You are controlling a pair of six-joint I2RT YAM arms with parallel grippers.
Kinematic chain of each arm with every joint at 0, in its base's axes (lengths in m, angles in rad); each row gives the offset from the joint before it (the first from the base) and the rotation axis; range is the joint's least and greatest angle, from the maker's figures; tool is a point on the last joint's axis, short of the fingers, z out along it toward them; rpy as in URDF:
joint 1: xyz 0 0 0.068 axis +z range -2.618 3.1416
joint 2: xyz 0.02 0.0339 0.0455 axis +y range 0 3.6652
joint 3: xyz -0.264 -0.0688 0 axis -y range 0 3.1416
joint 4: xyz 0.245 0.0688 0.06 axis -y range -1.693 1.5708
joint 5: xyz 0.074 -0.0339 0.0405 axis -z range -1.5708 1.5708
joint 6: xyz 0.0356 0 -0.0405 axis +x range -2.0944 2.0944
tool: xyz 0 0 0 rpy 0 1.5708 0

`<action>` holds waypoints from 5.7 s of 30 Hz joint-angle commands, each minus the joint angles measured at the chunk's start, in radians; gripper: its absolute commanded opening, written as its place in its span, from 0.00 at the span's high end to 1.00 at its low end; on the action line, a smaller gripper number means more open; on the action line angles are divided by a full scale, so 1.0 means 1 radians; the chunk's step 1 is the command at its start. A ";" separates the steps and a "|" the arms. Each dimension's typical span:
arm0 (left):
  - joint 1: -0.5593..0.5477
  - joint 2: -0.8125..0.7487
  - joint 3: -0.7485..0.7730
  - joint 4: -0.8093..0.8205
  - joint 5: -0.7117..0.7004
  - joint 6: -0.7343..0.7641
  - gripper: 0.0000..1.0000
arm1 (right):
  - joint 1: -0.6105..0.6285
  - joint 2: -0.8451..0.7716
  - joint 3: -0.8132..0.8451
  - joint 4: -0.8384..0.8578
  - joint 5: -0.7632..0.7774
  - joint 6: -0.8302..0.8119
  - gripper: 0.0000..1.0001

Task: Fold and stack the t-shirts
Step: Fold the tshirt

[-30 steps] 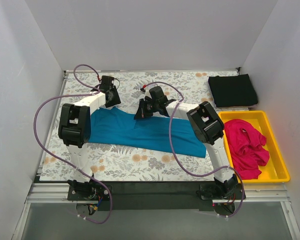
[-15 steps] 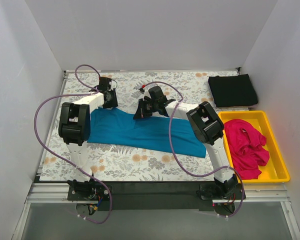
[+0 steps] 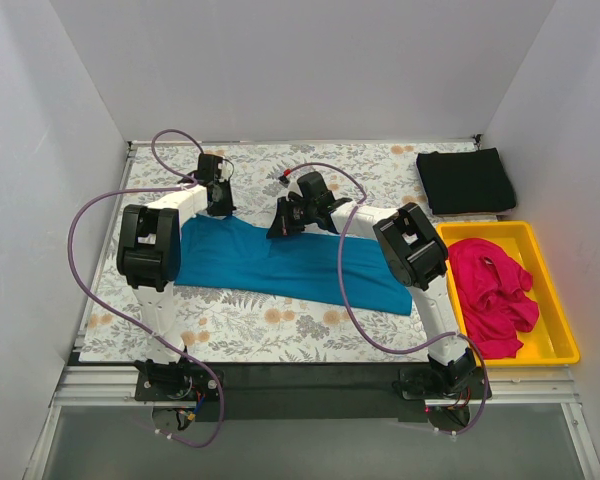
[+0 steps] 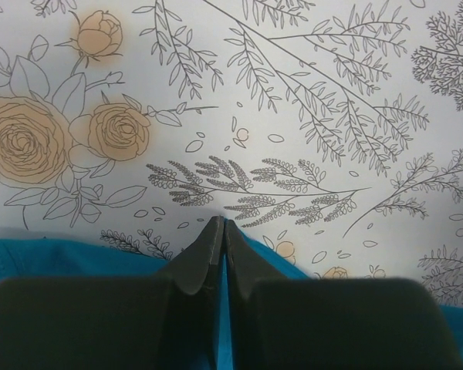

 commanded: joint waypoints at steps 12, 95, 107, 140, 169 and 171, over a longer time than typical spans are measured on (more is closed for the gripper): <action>0.024 -0.069 -0.004 0.130 0.152 0.043 1.00 | 0.007 -0.046 0.024 0.023 -0.006 -0.056 0.99; 0.196 -0.486 -0.640 0.487 0.359 -0.164 1.00 | 0.065 -0.161 -0.155 0.033 -0.108 -0.386 0.94; 0.196 -0.595 -0.717 0.483 0.270 -0.218 0.89 | 0.073 -0.170 -0.138 -0.014 -0.139 -0.405 0.76; 0.165 -0.518 -0.662 0.059 0.026 -0.557 0.59 | -0.039 -0.659 -0.651 -0.537 0.501 -0.429 0.50; 0.013 0.527 0.656 -0.192 0.100 -0.351 0.54 | 0.286 -0.192 -0.091 -0.809 0.139 -0.435 0.44; -0.020 0.544 0.691 -0.189 0.114 -0.336 0.52 | 0.286 -0.184 -0.071 -0.809 0.128 -0.433 0.44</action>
